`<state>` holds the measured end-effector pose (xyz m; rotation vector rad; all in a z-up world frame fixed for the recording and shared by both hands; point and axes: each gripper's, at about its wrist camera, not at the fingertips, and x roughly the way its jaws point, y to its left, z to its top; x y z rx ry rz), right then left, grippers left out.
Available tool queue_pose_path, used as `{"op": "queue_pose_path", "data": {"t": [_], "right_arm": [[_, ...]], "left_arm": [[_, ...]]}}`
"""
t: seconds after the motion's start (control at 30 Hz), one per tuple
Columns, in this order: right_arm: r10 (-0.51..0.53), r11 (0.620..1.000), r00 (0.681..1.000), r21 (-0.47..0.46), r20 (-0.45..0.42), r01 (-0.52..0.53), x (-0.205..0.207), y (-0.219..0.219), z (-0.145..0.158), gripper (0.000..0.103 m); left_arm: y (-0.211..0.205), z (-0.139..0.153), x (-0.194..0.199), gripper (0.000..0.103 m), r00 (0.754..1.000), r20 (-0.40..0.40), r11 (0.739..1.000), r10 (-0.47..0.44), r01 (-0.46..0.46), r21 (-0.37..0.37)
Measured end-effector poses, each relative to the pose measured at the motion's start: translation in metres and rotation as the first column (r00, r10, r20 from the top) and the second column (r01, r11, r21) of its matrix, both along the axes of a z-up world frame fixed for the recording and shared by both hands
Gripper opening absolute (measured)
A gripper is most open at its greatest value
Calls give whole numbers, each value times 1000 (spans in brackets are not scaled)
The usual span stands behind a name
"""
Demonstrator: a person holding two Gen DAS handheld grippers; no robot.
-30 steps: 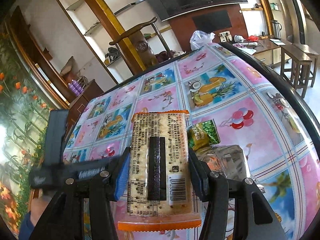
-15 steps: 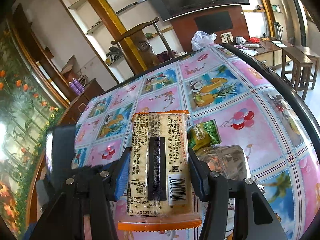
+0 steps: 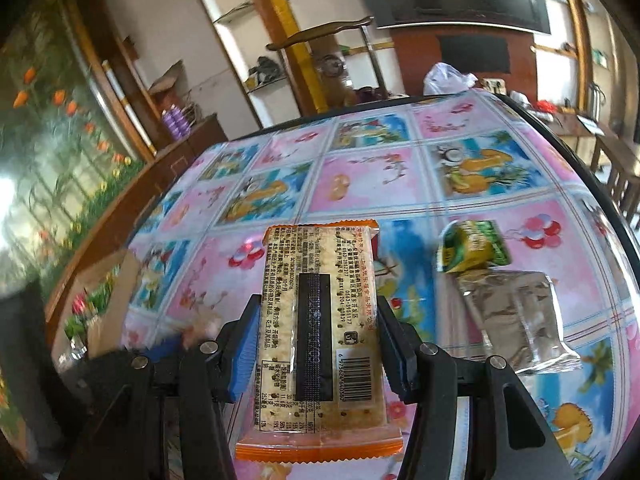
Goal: Organize snacks
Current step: 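Carry the candy packet and cracker pack over the cardboard box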
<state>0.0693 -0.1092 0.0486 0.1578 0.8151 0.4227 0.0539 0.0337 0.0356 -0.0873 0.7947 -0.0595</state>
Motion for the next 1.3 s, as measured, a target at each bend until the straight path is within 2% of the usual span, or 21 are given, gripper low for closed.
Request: {"op": "queue_pose_path", "data": {"t": [0.13,0.23,0.47,1.3], "right_arm": [[22,1000,1000,-23,-8,-22,-2,10,-5,57],[39,999,999,-32,-9,-40,-4,15,-7,57],[65,997,998,-49,-5,-66,-8,24,-10,57],[62,997,998,-48,6,-62,-10,21,-7,57]], "left_arm": [[5,2,-1,22,999,33,999,28,-29,20],[3,7,-6,22,997,65,995,41,-47,86],[4,10,-8,22,996,81,994,45,-53,97],[0,12,-12,23,991,115,981,70,-89,173]]}}
